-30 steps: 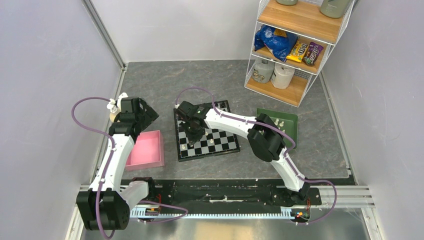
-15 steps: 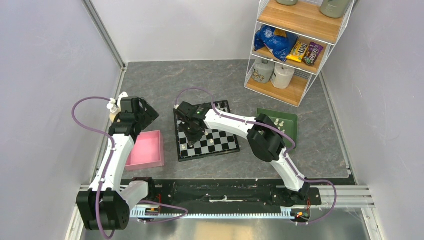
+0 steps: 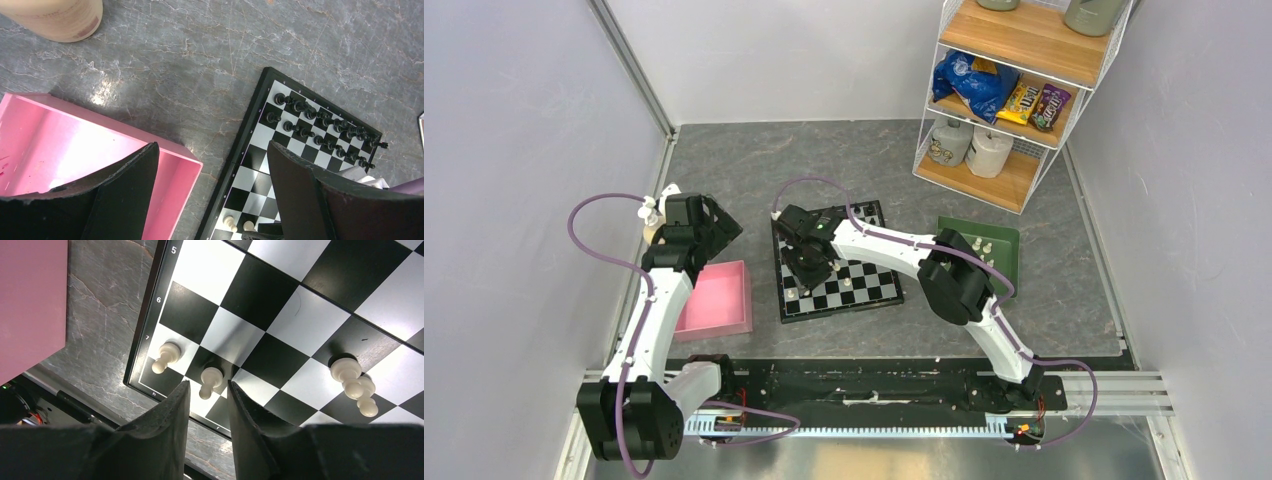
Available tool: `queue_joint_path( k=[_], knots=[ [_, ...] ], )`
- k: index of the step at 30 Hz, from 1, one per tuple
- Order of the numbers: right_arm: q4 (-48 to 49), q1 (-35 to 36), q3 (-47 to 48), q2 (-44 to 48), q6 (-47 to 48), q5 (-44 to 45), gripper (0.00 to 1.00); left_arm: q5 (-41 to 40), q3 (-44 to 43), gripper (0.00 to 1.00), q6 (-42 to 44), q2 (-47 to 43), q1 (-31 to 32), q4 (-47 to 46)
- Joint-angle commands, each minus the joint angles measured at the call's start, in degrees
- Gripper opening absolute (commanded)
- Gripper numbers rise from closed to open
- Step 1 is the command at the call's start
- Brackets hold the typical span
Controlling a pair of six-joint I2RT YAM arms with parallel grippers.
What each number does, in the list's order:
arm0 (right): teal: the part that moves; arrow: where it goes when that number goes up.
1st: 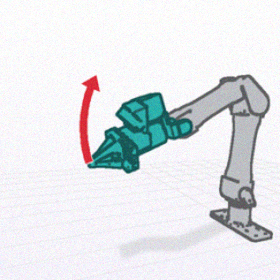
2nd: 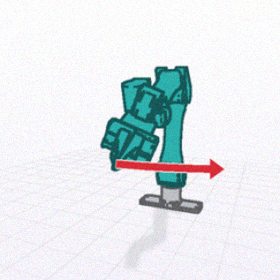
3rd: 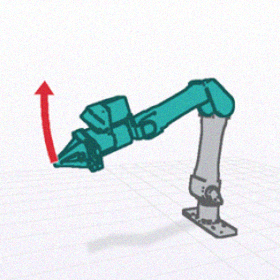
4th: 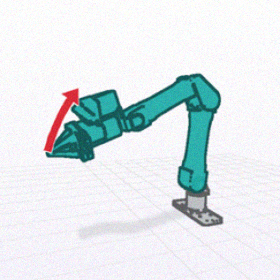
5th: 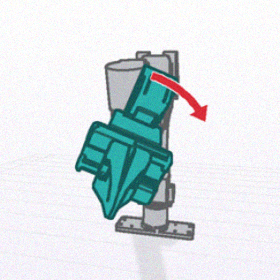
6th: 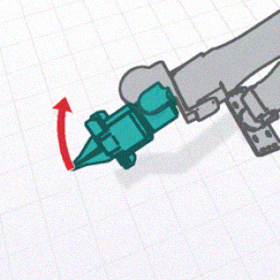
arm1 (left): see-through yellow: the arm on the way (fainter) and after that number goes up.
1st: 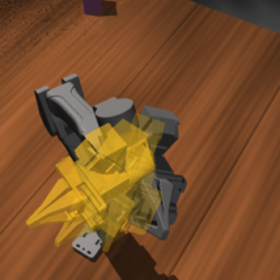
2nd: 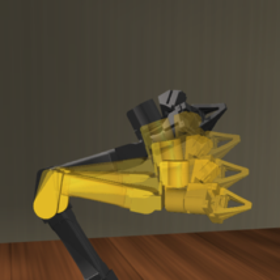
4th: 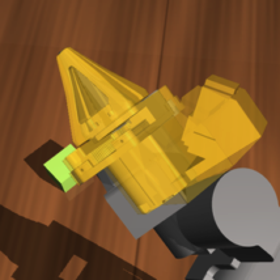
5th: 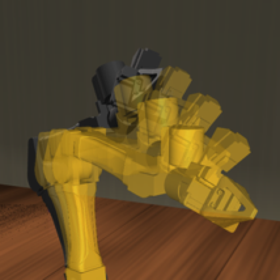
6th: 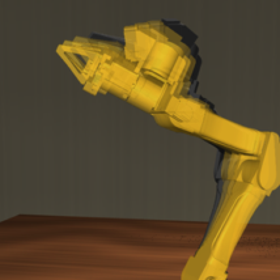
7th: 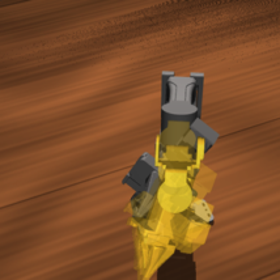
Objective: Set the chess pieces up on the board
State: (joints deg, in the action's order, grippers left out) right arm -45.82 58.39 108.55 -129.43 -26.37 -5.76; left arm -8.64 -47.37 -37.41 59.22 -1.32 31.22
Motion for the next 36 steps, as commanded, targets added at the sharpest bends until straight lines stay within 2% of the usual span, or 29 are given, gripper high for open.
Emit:
queue_joint_path(
  k=[1,6,13,19,36],
  knots=[
    [0.38,0.32,1.48,4.85,1.31,0.74,0.42,0.82,0.09,0.86,0.84,0.16,-0.27,-2.22],
    [0.55,-1.12,-0.53,10.24,2.27,4.85,0.46,0.69,0.09,0.86,1.02,-0.07,-0.24,-2.17],
    [2.54,-6.73,-12.02,17.96,-1.62,7.3,0.47,0.41,0.34,0.86,1.02,-0.16,-0.26,-2.16],
    [2.89,-8.38,-16.86,17.17,-3.88,5.07,0.46,0.86,0.13,0.86,0.93,0.18,-0.26,-2.61],
    [2.23,-8.38,-16.88,12.54,-4.06,3.0,0.38,0.96,0.35,0.86,0.85,-0.06,-0.26,-2.57]
  ],
)
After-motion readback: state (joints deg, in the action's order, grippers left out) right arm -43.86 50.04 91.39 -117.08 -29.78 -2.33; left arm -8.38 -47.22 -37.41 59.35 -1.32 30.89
